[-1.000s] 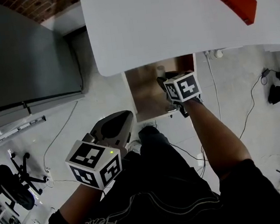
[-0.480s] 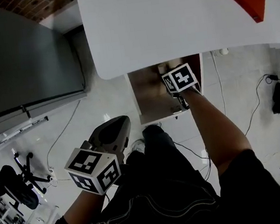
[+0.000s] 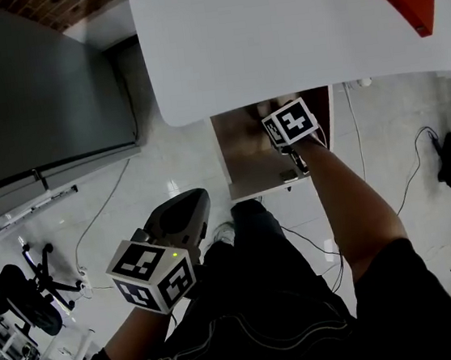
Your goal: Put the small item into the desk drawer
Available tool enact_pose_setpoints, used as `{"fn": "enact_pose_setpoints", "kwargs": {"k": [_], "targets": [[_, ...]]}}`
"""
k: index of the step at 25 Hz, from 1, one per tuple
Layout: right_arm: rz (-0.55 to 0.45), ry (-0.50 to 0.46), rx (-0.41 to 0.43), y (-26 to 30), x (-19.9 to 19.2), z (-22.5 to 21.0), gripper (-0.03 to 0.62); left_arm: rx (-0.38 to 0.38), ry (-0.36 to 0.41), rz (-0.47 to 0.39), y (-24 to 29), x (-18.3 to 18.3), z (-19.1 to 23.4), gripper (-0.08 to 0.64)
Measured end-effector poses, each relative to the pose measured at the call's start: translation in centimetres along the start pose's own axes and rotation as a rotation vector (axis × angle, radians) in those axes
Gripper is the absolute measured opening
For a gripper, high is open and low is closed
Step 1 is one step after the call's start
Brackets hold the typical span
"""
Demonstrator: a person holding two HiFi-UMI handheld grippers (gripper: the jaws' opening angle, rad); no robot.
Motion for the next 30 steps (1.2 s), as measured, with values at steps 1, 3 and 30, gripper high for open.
{"fn": "enact_pose_setpoints", "kwargs": {"k": [1, 3, 30], "targets": [[0.000, -0.004, 0.001, 0.1, -0.1, 0.1, 0.159, 0.000, 0.000, -0.001, 0.0, 0.0, 0.0, 0.021], [-0.003, -0.006, 0.013, 0.1, -0.1, 0.3, 0.180, 0.000, 0.002, -0.003, -0.2, -0.1, 0.1, 0.021], [-0.461, 0.166, 0.058, -24.4, -5.0, 7.9, 0.215, -0.154, 0.203, -0.058, -8.1, 0.7, -8.6, 0.021]]}}
Point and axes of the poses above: the fingertips, and each gripper's own axes: y forward along the fingers, z to its left, x out of its top, the point moved 2 cm from there along -y, backward along the fingers, and after that the axes turned 10 degrees about z, right-handed, at the moved point
